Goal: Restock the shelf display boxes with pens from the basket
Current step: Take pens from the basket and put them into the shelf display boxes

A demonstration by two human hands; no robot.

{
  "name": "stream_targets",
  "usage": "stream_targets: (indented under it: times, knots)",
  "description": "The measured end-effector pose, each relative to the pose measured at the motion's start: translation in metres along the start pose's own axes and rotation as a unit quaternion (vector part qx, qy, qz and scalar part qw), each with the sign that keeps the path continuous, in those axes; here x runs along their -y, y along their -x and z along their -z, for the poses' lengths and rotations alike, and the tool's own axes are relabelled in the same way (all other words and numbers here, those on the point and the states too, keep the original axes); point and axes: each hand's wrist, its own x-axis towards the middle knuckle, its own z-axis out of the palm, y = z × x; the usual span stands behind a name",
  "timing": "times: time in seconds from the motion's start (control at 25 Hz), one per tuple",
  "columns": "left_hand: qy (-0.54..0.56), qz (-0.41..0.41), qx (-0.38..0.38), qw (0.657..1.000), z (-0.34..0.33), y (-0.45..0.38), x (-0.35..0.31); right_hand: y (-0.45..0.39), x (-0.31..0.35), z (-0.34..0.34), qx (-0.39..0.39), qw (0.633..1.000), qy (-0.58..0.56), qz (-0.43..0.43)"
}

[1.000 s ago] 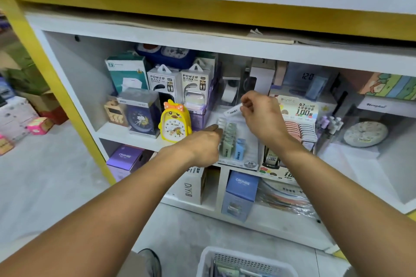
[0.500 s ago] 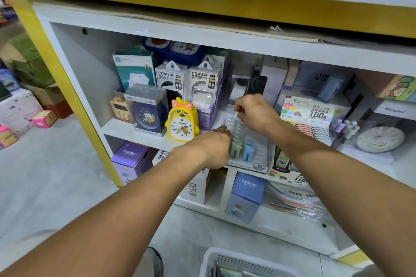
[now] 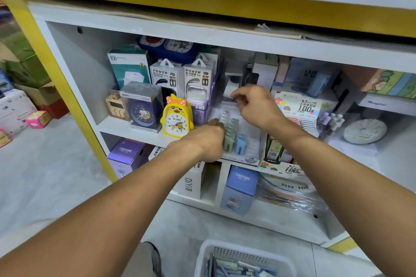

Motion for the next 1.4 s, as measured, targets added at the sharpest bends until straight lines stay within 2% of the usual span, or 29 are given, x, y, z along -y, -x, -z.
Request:
stream_targets:
  times: [0.12,0.2,0.24,0.28,0.36,0.44,0.52,0.64,0.88,0.96,1.04,1.16,1.28,1.4]
  knots:
    - [-0.006,-0.035,-0.135,0.990,-0.006,0.014,-0.013,0.053,0.010,0.015,-0.057,0.995,-0.085,0.013]
    - [-0.007,-0.044,-0.176,0.983,-0.021,0.024,-0.028,0.104,0.008,0.011,-0.078,0.988,-0.136,-0.016]
    - [0.002,-0.043,-0.155,0.987,-0.033,0.028,-0.036,0.131,0.001,0.006,-0.077,0.984,-0.152,-0.047]
    - [0.015,-0.046,-0.104,0.993,-0.050,0.034,-0.044,0.160,-0.009,-0.004,-0.065,0.981,-0.160,-0.088]
    - [-0.005,-0.070,0.051,0.996,-0.090,0.040,-0.053,0.212,-0.036,-0.031,0.003,0.976,-0.140,-0.167]
    - [-0.074,-0.107,0.219,0.967,-0.140,0.044,-0.056,0.264,-0.067,-0.066,0.119,0.964,-0.101,-0.217]
    - [-0.131,-0.124,0.325,0.928,-0.190,0.042,-0.059,0.314,-0.095,-0.098,0.244,0.930,-0.074,-0.264]
    - [-0.163,-0.118,0.360,0.911,-0.255,0.042,-0.064,0.373,-0.123,-0.134,0.383,0.871,-0.030,-0.304]
    - [-0.104,-0.048,0.375,0.920,-0.367,0.068,-0.046,0.435,-0.139,-0.186,0.472,0.832,0.051,-0.288]
    - [-0.106,-0.016,0.382,0.918,-0.387,0.077,-0.036,0.443,-0.139,-0.200,0.470,0.832,0.077,-0.283]
    - [-0.096,-0.001,0.363,0.927,-0.397,0.080,-0.031,0.448,-0.138,-0.211,0.446,0.852,0.110,-0.251]
    - [-0.068,-0.017,0.321,0.945,-0.407,0.083,-0.023,0.455,-0.133,-0.225,0.413,0.872,0.140,-0.223]
    - [-0.075,-0.037,0.290,0.953,-0.411,0.087,-0.018,0.456,-0.131,-0.227,0.375,0.884,0.101,-0.260]
    - [-0.051,-0.030,0.290,0.955,-0.408,0.083,-0.012,0.449,-0.137,-0.221,0.332,0.892,0.081,-0.295]
